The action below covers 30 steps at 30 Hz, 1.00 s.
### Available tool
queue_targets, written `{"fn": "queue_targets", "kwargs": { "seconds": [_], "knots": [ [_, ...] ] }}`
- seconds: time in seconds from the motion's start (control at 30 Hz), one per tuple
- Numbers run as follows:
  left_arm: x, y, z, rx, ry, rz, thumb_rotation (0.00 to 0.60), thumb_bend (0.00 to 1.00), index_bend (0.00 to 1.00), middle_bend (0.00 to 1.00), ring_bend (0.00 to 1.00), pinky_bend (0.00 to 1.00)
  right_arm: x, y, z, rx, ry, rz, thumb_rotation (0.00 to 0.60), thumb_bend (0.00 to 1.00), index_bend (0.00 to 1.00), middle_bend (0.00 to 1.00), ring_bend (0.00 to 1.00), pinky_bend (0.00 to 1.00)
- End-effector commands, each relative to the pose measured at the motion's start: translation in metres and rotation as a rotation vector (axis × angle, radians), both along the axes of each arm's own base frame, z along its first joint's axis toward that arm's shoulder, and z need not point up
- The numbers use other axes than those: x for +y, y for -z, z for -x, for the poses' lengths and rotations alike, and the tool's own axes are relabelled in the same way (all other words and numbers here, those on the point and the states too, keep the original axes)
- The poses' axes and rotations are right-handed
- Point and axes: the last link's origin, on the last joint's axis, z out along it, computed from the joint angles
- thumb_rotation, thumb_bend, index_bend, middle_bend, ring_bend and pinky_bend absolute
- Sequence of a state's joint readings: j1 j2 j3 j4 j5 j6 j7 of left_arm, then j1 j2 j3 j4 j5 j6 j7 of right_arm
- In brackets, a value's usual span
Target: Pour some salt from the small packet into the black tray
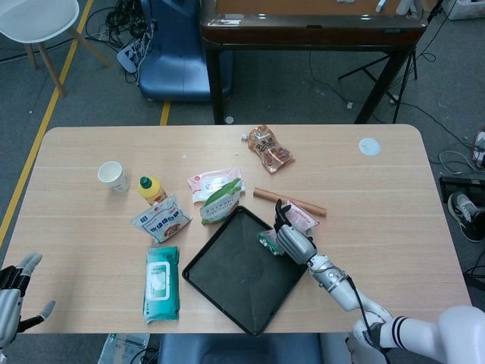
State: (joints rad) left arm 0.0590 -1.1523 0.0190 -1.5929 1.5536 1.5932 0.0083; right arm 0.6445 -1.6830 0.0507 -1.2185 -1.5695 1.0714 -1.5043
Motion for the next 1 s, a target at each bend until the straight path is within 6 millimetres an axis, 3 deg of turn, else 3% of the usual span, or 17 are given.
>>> {"fn": "queue_targets", "kwargs": {
  "seconds": [0.03, 0.13, 0.5, 1.0],
  "knots": [
    [0.000, 0.000, 0.000, -0.003, 0.001, -0.001, 0.600, 0.20, 0.10, 0.11, 0.16, 0.09, -0.004, -0.007, -0.010, -0.030, -0.018, 0.020, 0.600, 0.44, 0.55, 0.44, 0.32, 0.14],
    [0.000, 0.002, 0.000, -0.004, -0.002, 0.003, 0.600, 0.20, 0.10, 0.11, 0.16, 0.09, -0.003, -0.006, -0.012, -0.018, -0.035, 0.014, 0.600, 0.44, 0.55, 0.44, 0.32, 0.14],
    [-0.002, 0.002, 0.003, -0.007, -0.014, 0.001, 0.600, 0.20, 0.10, 0.11, 0.16, 0.09, 0.011, 0.025, 0.005, 0.067, -0.021, -0.066, 0.600, 0.44, 0.55, 0.44, 0.31, 0.12],
    [-0.002, 0.002, 0.002, -0.009, -0.007, -0.001, 0.600, 0.20, 0.10, 0.11, 0.16, 0.09, -0.001, -0.014, -0.023, -0.020, -0.085, 0.014, 0.600, 0.44, 0.55, 0.44, 0.31, 0.12]
  ]
}}
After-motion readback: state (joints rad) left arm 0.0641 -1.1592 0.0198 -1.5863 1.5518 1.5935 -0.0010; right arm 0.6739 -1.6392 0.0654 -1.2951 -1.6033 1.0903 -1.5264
